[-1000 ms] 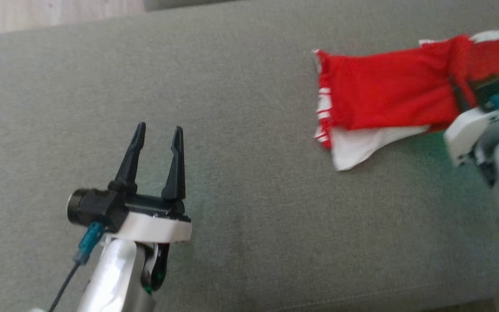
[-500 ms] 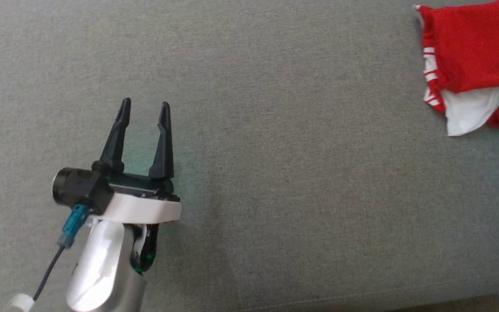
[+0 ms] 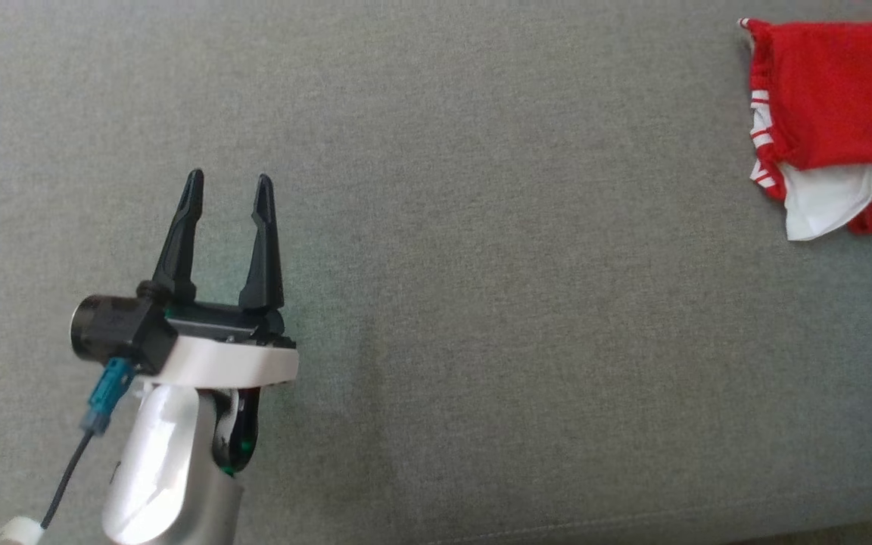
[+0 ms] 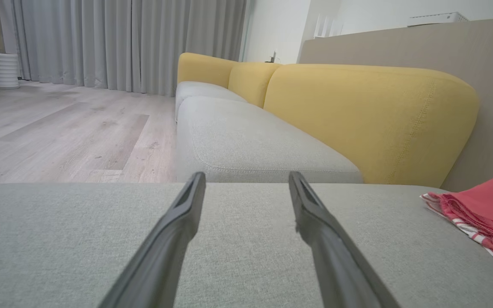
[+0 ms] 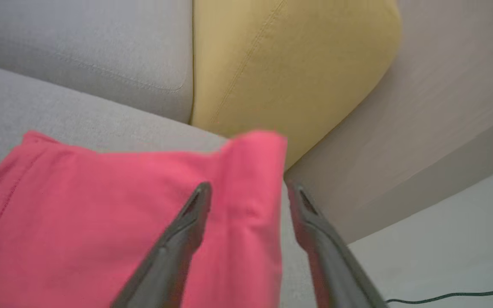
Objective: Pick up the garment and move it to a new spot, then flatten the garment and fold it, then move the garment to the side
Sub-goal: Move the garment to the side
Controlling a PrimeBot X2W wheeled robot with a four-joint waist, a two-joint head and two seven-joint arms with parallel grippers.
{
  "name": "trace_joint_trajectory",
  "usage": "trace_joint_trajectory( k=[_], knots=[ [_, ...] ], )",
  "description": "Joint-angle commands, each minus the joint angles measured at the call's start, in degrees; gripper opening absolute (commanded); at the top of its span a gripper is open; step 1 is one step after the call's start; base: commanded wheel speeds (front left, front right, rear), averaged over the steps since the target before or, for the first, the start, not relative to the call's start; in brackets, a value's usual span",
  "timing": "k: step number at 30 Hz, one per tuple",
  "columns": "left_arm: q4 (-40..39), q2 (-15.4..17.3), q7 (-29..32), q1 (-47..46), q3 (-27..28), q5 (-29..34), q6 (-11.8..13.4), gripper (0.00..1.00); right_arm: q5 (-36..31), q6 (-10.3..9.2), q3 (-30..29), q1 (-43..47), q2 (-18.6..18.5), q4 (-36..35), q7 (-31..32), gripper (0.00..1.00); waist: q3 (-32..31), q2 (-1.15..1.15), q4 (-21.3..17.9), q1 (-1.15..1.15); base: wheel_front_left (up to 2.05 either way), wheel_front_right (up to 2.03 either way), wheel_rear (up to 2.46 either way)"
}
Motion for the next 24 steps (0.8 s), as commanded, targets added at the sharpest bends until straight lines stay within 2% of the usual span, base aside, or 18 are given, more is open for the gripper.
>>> trace_joint_trajectory(
  k=[1, 5, 10, 16, 17, 21, 24],
  knots=[
    [-1.68, 0.42, -0.29, -0.13, 1.69, 0.18, -0.13, 1.0, -0.4, -0.05, -0.34, -0.3, -0.15, -2.38, -0.88, 1.0, -1.21, 0.0, -0.11, 0.0, 0.0, 0.0, 0.0],
    [-1.61, 0.41, -0.29, 1.12, 1.8, -0.43, 0.09, 1.0, -0.3, -0.05, 0.0, 0.15, 3.01, -4.26, -2.42, 1.0, -4.28, 0.0, -0.52, 0.0, 0.0, 0.0, 0.0],
    [-2.15, 0.41, -0.29, 3.48, 2.17, -0.6, 0.6, 1.0, 2.33, -0.05, 2.3, 1.62, 8.99, -8.15, -5.36, 1.0, -8.81, 0.0, -0.92, 0.0, 0.0, 0.0, 0.0],
    [-2.91, 0.41, -0.29, 6.83, 2.73, -0.71, 1.15, 1.0, 10.01, -0.05, 3.61, 6.86, 17.36, -16.18, -9.72, 1.0, -12.73, 0.0, -0.79, 0.0, 0.0, 0.0, 0.0],
    [-2.91, 0.41, -0.29, 6.83, 2.73, -0.71, 1.15, 1.0, 10.01, -0.05, 3.61, 6.86, 17.36, -16.18, -9.72, 1.0, -12.73, 0.0, -0.79, 0.0, 0.0, 0.0, 0.0],
    [-3.32, 0.41, -0.29, 8.86, 3.17, -1.33, 1.72, 1.0, 14.13, -0.05, 3.28, 12.9, 23.62, -21.58, -11.23, 1.0, -14.58, 0.0, -0.27, 0.0, 0.0, 0.0, 0.0],
    [-3.51, 0.4, -0.29, 10.4, 3.36, -1.58, 2.07, 1.0, 16.56, -0.05, 3.51, 18.53, 26.57, -24.79, -11.98, 1.0, -15.7, 0.0, 0.12, 0.0, 0.0, 0.0, 0.0]
  ],
)
